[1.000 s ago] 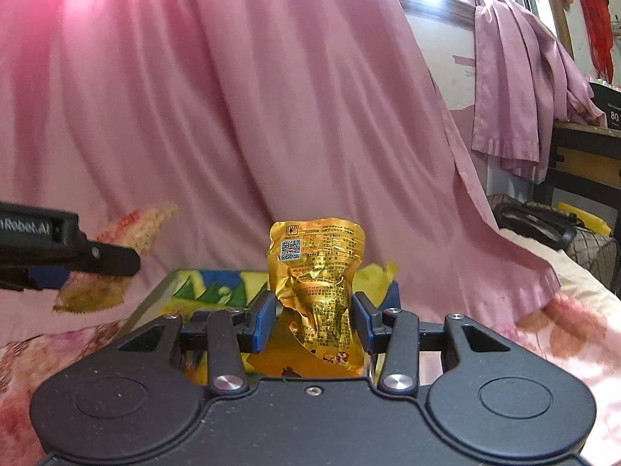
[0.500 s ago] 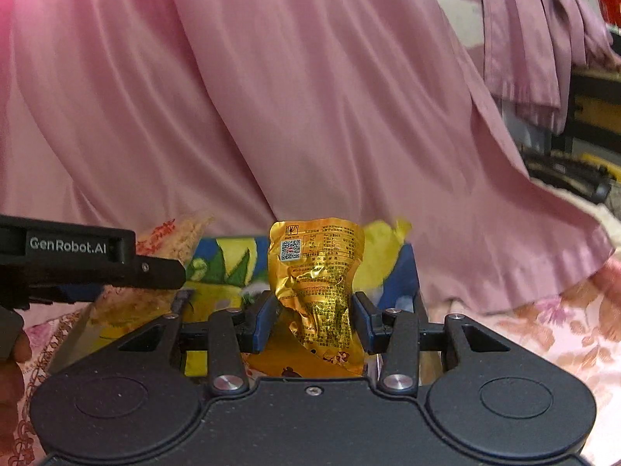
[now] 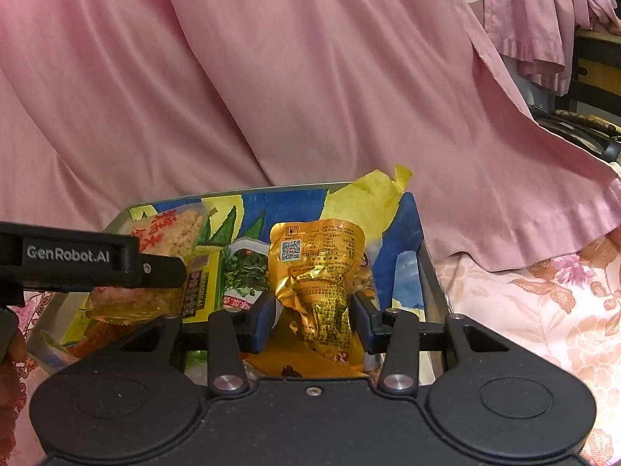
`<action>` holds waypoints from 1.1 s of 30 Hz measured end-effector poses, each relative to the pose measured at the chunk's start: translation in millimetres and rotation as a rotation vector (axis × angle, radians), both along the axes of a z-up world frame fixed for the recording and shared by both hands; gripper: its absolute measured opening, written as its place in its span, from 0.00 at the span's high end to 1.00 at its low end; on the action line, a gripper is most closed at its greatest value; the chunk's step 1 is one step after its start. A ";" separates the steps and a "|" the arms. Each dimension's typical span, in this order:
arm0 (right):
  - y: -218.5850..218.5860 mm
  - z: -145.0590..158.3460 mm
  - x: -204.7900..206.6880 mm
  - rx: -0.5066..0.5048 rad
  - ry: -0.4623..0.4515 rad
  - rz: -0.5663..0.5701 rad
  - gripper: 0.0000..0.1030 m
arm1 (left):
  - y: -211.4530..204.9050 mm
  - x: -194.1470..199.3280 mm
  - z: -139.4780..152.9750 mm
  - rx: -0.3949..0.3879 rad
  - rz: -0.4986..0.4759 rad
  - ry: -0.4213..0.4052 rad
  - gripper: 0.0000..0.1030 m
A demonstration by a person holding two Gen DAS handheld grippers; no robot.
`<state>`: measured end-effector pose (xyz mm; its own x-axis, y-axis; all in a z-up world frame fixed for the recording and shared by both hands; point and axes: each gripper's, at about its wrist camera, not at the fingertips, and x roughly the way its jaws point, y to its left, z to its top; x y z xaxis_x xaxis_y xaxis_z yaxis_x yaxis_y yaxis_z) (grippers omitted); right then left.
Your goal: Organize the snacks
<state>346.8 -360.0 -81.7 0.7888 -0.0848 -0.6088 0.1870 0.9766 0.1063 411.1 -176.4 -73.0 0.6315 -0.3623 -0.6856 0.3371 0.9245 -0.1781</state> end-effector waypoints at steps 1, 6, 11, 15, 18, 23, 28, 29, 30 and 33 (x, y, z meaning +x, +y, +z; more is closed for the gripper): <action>1.4 0.6 -0.4 0.000 0.000 0.002 0.55 | 0.2 0.7 -1.0 0.004 0.001 0.006 0.26; 1.9 -0.5 1.3 0.000 -0.001 0.009 0.53 | 5.1 1.2 -4.0 0.002 0.006 0.014 0.25; 3.5 -0.2 -1.6 0.004 -0.004 0.008 0.52 | 7.7 0.7 -1.5 -0.011 0.023 0.038 0.24; 4.8 2.7 -4.3 0.006 -0.012 0.019 0.44 | 9.3 -2.4 3.2 -0.014 0.034 0.062 0.21; 6.4 8.0 -8.7 0.010 -0.026 0.024 0.40 | 11.8 -7.2 11.7 -0.028 0.042 0.060 0.15; 6.2 23.7 -20.6 0.020 -0.060 0.009 0.29 | 14.4 -18.7 32.8 -0.024 0.054 0.019 0.10; -0.1 46.3 -37.7 0.057 -0.105 -0.011 0.17 | 26.6 -40.9 55.2 -0.042 0.101 -0.068 0.01; -1.1 51.1 -41.3 0.063 -0.114 -0.010 0.16 | 30.1 -46.0 59.9 -0.037 0.115 -0.090 0.00; -1.5 55.3 -44.7 0.067 -0.125 -0.008 0.14 | 33.4 -50.4 63.7 -0.033 0.124 -0.106 0.00; -1.5 69.6 -57.0 0.080 -0.149 -0.001 0.10 | 47.2 -64.2 76.1 -0.026 0.149 -0.150 0.00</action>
<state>289.8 -361.4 -12.1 0.8709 -0.0417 -0.4898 0.1643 0.9638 0.2101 346.9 -129.3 3.1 0.7737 -0.2736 -0.5714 0.2217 0.9618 -0.1604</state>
